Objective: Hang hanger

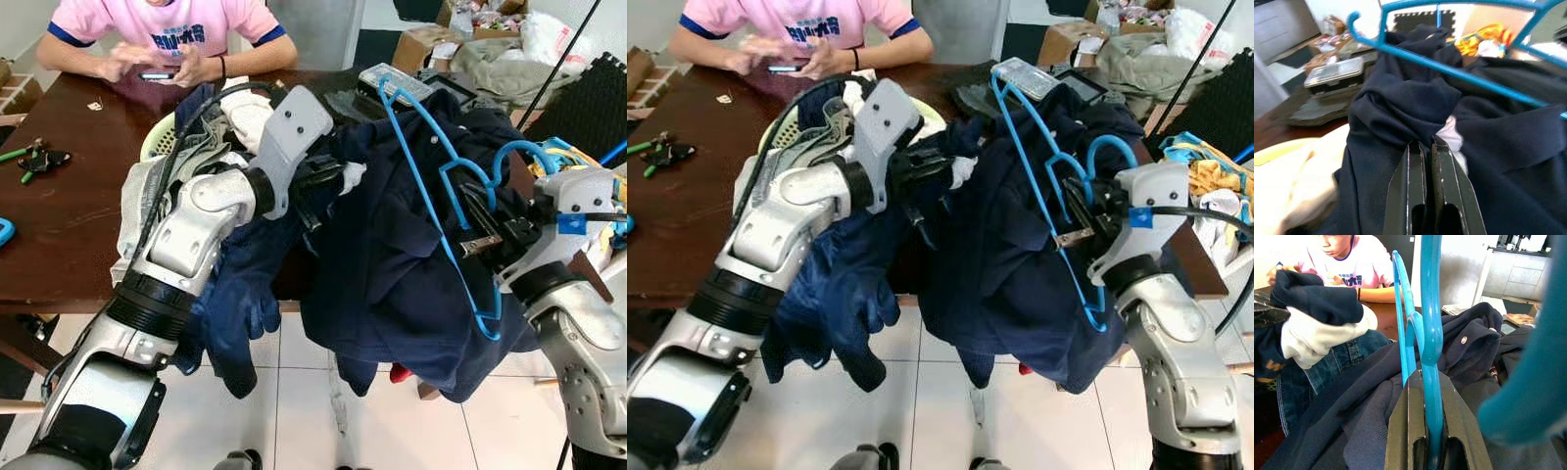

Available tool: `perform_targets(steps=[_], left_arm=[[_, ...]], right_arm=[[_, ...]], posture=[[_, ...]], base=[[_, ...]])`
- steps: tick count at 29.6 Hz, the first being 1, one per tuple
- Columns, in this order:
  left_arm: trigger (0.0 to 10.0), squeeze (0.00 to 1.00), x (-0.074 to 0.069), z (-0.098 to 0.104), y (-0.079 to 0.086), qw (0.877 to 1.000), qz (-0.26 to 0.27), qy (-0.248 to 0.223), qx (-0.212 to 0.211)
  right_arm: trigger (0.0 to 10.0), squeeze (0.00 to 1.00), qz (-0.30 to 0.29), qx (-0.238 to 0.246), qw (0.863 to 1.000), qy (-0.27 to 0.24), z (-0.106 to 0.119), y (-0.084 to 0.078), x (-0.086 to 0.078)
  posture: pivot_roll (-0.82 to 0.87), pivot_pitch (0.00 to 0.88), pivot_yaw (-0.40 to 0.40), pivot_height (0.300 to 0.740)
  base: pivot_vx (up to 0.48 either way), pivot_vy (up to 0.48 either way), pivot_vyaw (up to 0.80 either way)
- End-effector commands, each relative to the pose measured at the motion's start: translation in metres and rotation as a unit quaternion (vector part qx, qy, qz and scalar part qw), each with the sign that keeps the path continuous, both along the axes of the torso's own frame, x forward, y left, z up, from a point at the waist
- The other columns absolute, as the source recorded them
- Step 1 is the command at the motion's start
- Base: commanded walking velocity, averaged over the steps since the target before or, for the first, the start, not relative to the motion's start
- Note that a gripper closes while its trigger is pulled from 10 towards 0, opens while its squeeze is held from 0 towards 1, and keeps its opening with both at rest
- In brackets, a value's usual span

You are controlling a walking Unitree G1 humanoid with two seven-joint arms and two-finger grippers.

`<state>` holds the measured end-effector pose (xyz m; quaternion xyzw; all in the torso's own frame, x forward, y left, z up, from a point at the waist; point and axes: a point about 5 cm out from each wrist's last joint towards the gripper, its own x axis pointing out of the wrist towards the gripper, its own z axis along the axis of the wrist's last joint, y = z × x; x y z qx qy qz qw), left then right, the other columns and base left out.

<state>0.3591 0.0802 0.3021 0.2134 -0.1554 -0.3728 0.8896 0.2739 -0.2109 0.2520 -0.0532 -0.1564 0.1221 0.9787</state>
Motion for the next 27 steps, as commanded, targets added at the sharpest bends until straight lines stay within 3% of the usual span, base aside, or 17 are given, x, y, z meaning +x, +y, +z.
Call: perform_targets(steps=[1, 2, 3, 6, 7, 12, 13, 16, 20, 27], left_arm=[[10.0, 0.0, 0.009, 0.006, 0.022, 0.997, 0.076, -0.017, 0.0], [10.0, 0.0, 0.009, 0.006, 0.022, 0.997, 0.076, -0.017, 0.0], [10.0, 0.0, 0.012, 0.009, 0.031, 0.994, 0.109, -0.022, -0.009], [10.0, 0.0, 0.012, 0.009, 0.031, 0.994, 0.109, -0.022, -0.009], [10.0, 0.0, 0.015, 0.014, 0.04, 0.99, 0.139, -0.028, -0.024], [10.0, 0.0, 0.016, 0.023, 0.05, 0.984, 0.165, -0.042, -0.047], [10.0, 0.0, 0.017, 0.041, 0.068, 0.971, 0.211, -0.079, -0.081], [10.0, 0.0, 0.018, 0.047, 0.077, 0.961, 0.24, -0.095, -0.096], [10.0, 0.0, 0.018, 0.047, 0.08, 0.959, 0.249, -0.095, -0.1], [10.0, 0.0, 0.018, 0.045, 0.083, 0.954, 0.252, -0.079, -0.144]], right_arm=[[10.0, 0.0, -0.001, 0.003, 1.0, 0.001, -0.004, 0.0, 0.0], [10.0, 0.0, -0.001, 0.003, 1.0, 0.001, -0.004, 0.0, 0.0], [10.0, 0.0, 0.0, 0.003, 1.0, 0.001, -0.004, 0.0, -0.001], [10.0, 0.0, 0.0, 0.003, 1.0, 0.001, -0.004, 0.0, -0.001], [10.0, 0.0, 0.0, 0.003, 1.0, 0.0, -0.004, 0.001, -0.001], [10.0, 0.0, 0.0, 0.003, 1.0, 0.0, -0.004, 0.001, -0.001], [10.0, 0.0, 0.002, 0.003, 1.0, -0.001, -0.004, 0.002, -0.002], [10.0, 0.0, 0.004, 0.004, 1.0, -0.001, -0.004, 0.004, -0.001], [10.0, 0.0, 0.005, 0.004, 1.0, -0.001, -0.004, 0.004, -0.002], [10.0, 0.0, 0.007, 0.004, 1.0, -0.003, -0.003, 0.004, -0.002]], posture=[[0.06, 0.185, -0.015, 0.74], [0.06, 0.185, -0.015, 0.74], [0.06, 0.185, -0.015, 0.74], [0.06, 0.185, -0.015, 0.74], [0.06, 0.185, -0.015, 0.74], [0.06, 0.184, -0.014, 0.74], [0.06, 0.18, -0.014, 0.74], [0.06, 0.18, -0.014, 0.74], [0.06, 0.177, -0.015, 0.74], [0.06, 0.174, -0.015, 0.74]], base=[[0.0, 0.0, 0.0], [0.0, 0.0, 0.0], [0.0, 0.0, 0.0], [0.0, 0.0, 0.0], [0.0, 0.0, 0.0], [0.0, 0.0, 0.0], [0.0, 0.0, 0.0], [0.0, 0.0, 0.0], [0.0, 0.0, 0.0], [0.0, 0.0, 0.0]])
